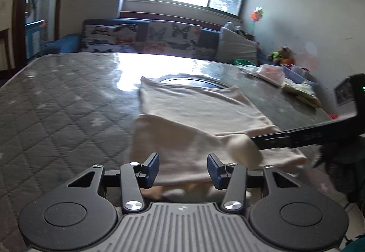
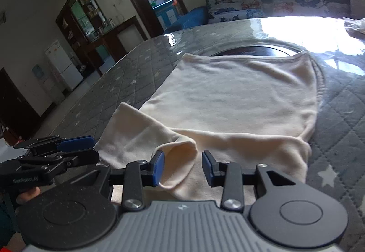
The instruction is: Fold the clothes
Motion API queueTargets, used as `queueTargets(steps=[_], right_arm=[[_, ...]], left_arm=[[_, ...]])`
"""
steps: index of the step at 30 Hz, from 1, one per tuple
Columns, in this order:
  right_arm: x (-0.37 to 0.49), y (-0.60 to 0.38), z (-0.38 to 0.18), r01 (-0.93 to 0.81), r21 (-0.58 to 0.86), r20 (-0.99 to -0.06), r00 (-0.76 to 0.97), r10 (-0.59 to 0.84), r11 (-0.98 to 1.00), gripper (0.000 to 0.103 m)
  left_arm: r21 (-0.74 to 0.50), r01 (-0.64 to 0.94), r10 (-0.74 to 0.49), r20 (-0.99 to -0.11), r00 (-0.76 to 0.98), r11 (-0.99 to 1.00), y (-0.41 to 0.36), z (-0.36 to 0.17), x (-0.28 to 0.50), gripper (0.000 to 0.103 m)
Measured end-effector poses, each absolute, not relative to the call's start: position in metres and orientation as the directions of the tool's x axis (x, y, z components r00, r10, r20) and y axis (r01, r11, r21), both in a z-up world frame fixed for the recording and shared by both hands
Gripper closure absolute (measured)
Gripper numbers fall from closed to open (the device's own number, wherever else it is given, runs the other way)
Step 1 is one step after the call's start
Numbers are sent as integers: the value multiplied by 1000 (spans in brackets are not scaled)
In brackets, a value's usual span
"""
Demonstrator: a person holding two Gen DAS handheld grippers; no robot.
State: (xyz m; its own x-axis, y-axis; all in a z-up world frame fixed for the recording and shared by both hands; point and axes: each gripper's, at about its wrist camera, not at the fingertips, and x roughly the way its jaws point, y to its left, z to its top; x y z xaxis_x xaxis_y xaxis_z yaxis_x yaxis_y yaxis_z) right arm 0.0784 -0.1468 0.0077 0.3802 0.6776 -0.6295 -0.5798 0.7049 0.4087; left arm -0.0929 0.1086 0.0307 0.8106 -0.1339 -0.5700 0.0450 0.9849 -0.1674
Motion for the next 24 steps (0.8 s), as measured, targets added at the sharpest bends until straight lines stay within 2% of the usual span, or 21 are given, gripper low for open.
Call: queueTargets(steps=[9, 11, 15, 24], right_arm=[[67, -145, 8, -616, 406, -639, 336, 692, 675, 67], [62, -138, 5, -637, 391, -647, 324, 691, 665, 74], [55, -127, 7, -688, 322, -651, 338, 680, 650, 99], [56, -132, 45, -732, 198, -594, 439, 674, 651, 101]], left_arm=[[-127, -50, -35, -588, 808, 991, 129, 24, -94, 44], [-124, -50, -33, -592, 805, 991, 128, 22, -94, 41], [-113, -37, -38, -599, 800, 993, 125, 18, -94, 36], [-78, 4, -53, -626, 778, 997, 114, 6, -89, 34]])
